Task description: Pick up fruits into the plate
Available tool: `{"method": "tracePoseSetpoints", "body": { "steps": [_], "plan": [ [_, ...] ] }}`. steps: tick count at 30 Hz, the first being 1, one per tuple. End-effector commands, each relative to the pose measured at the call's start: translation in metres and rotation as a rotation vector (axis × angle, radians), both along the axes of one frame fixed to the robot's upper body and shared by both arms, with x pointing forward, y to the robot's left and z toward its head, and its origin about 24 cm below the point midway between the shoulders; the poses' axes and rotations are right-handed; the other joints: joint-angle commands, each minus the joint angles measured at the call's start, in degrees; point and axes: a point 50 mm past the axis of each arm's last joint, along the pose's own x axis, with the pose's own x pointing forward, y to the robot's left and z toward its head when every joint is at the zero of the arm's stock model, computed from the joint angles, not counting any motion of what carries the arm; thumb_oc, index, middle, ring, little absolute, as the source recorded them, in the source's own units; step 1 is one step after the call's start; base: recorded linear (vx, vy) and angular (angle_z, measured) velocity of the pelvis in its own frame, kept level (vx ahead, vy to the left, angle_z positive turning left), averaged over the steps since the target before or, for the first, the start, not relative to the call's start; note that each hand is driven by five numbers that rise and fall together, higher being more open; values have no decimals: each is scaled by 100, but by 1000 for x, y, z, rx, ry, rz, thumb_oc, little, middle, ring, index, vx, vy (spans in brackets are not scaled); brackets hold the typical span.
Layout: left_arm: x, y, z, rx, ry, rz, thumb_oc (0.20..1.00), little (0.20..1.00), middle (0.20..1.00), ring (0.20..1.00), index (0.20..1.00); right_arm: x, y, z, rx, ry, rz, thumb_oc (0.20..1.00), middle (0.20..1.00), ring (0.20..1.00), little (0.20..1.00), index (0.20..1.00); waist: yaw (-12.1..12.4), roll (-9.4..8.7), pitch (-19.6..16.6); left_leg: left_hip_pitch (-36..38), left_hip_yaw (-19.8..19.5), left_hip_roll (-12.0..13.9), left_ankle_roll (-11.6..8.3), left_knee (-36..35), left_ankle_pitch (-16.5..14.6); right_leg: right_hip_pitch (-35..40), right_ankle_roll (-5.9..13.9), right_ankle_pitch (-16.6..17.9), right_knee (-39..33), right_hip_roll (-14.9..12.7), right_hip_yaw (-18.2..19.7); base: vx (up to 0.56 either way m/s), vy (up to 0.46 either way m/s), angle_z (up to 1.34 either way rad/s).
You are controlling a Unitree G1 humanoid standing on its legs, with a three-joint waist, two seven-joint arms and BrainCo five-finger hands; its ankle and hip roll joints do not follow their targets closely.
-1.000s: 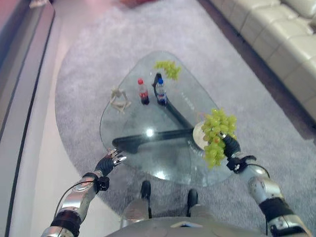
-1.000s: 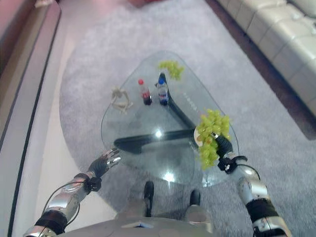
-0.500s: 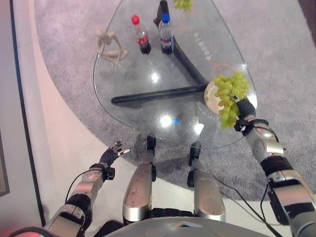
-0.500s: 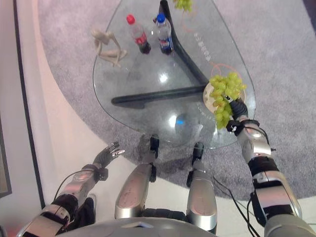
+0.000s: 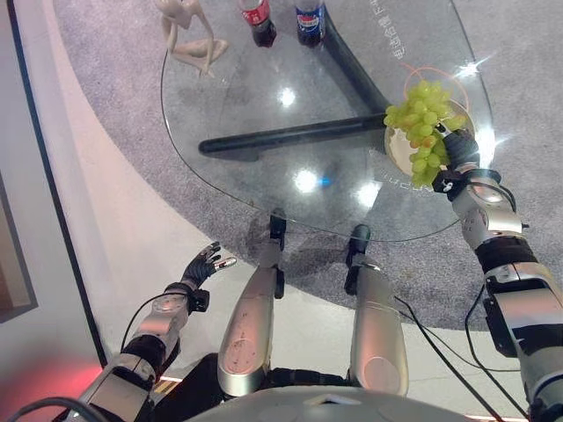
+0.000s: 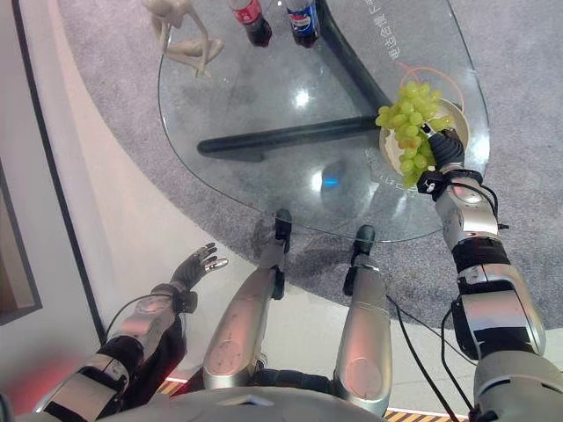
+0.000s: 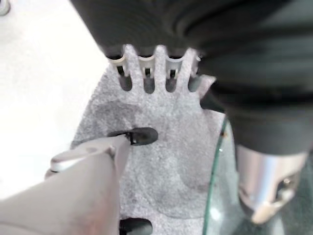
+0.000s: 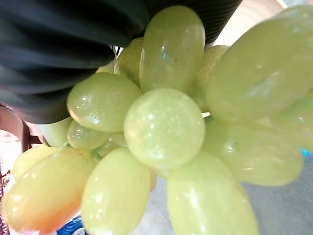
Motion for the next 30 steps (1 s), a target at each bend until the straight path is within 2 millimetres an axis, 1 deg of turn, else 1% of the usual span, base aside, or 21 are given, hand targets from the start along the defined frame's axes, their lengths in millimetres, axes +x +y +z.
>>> {"method": "tracePoseSetpoints", "body": {
  "steps": [1, 4, 11, 16, 18, 25, 26, 28, 29, 30],
  "plan": [
    [1, -8, 1, -20, -33, -14, 1000, 1000, 1000, 1000, 1000, 0, -10, 34, -122, -80, -11, 200, 200, 200, 200, 200, -143, 72, -138, -230, -43, -448, 233, 940, -936, 104, -154, 552, -681, 400, -201, 0, 0, 0],
    [2, -9, 3, -35, -40, -11, 1000, 1000, 1000, 1000, 1000, 1, -12, 31, -147, -46, -24, 200, 200, 200, 200, 200, -168, 103, -138, -261, -7, -458, 230, 965, -932, 45, -154, 556, -645, 402, -153, -4, 9, -1],
    [6, -9, 7, -44, -57, -6, 1000, 1000, 1000, 1000, 1000, 4, -20, 32, -184, 16, -81, 200, 200, 200, 200, 200, -145, 158, -138, -338, 37, -470, 234, 977, -911, -45, -147, 586, -645, 399, -134, -11, 2, -3],
    [7, -8, 8, -42, -64, -7, 1000, 1000, 1000, 1000, 1000, 6, -22, 36, -134, -7, -111, 200, 200, 200, 200, 200, -110, 193, -138, -405, 28, -474, 244, 976, -904, -125, -148, 583, -618, 413, -135, 0, 0, 0],
    [9, -9, 10, -45, -66, -5, 1000, 1000, 1000, 1000, 1000, 7, -20, 34, -118, 0, -120, 200, 200, 200, 200, 200, -105, 220, -138, -455, 29, -483, 254, 998, -898, -191, -155, 580, -570, 424, -133, 0, 0, 0],
    [7, -11, 9, -51, -63, -8, 1000, 1000, 1000, 1000, 1000, 8, -23, 35, -92, 8, -133, 200, 200, 200, 200, 200, -102, 272, -138, -544, 43, -492, 246, 1044, -888, -289, -165, 579, -522, 427, -127, 0, 0, 0],
    [7, -12, 9, -54, -62, -11, 1000, 1000, 1000, 1000, 1000, 8, -23, 35, -87, 10, -137, 812, 812, 812, 812, 812, -102, 287, -138, -552, 47, -487, 242, 1050, -892, -305, -165, 576, -513, 430, -121, 0, 0, 0],
    [6, -12, 8, -55, -61, -13, 1000, 1000, 1000, 1000, 1000, 9, -22, 36, -89, 11, -141, 805, 805, 805, 805, 805, -101, 291, -138, -560, 49, -488, 241, 1052, -892, -312, -171, 571, -509, 434, -119, 0, 0, 0],
    [6, -13, 8, -56, -61, -15, 1000, 1000, 1000, 1000, 1000, 9, -21, 37, -90, 7, -146, 777, 777, 777, 777, 777, -97, 295, -138, -570, 51, -485, 242, 1055, -891, -325, -174, 571, -502, 435, -121, 0, 0, 0],
    [5, -13, 7, -57, -59, -14, 1000, 1000, 1000, 1000, 1000, 9, -20, 40, -101, 0, -151, 799, 799, 799, 799, 799, -100, 298, -138, -548, 54, -479, 241, 1068, -928, -318, -175, 523, -465, 433, -118, 0, 0, 0]
  ]
}}
